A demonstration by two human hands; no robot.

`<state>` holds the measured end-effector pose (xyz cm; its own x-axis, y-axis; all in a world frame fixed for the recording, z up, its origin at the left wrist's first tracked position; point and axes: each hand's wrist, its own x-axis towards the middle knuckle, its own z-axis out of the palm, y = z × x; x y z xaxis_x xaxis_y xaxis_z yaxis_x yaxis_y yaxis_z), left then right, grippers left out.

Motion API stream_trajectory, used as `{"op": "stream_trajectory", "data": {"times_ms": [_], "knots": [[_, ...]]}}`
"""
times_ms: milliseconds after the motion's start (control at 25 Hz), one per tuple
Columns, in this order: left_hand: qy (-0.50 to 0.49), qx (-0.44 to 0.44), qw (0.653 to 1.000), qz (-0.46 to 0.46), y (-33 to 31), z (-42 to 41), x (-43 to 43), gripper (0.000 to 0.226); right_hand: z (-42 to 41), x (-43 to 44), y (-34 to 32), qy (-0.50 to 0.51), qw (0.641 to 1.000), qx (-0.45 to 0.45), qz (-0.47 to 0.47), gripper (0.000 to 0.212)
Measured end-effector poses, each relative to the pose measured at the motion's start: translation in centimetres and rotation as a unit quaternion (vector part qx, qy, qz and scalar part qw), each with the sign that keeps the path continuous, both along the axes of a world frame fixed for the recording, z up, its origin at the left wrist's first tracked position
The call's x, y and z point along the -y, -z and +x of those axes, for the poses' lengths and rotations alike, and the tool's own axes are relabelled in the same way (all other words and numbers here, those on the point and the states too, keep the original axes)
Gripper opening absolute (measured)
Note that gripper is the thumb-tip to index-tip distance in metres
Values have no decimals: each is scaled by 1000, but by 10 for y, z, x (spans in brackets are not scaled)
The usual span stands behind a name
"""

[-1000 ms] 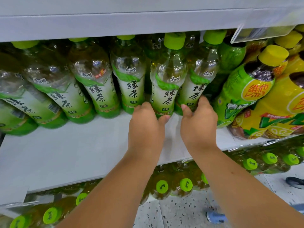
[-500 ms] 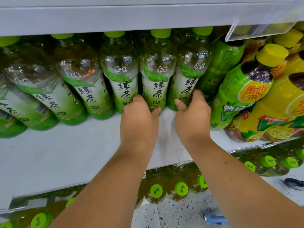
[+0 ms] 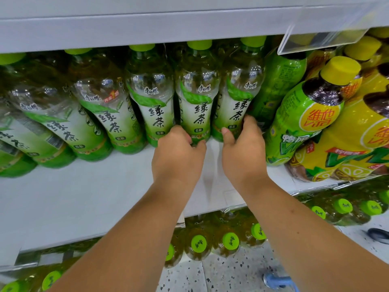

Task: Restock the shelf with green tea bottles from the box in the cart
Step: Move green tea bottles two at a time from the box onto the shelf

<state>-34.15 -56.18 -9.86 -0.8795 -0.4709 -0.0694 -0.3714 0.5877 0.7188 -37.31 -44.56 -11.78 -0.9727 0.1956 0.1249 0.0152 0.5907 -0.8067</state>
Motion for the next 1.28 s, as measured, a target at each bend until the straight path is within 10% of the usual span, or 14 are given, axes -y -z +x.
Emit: {"op": "stream_trajectory", "data": {"times_ms": [360,760,1280], "knots": [[29,-17,987,159,-2,26,3,26,18,-7,2,-27,998,32,-49,63],[63,37,973,217,-18,77,8,47,71,-15,-13,-36,967,129,-216,25],[163,194,948,192,-101,199,41,53,217,-49,-95,-33,949,267,-162,44]]}}
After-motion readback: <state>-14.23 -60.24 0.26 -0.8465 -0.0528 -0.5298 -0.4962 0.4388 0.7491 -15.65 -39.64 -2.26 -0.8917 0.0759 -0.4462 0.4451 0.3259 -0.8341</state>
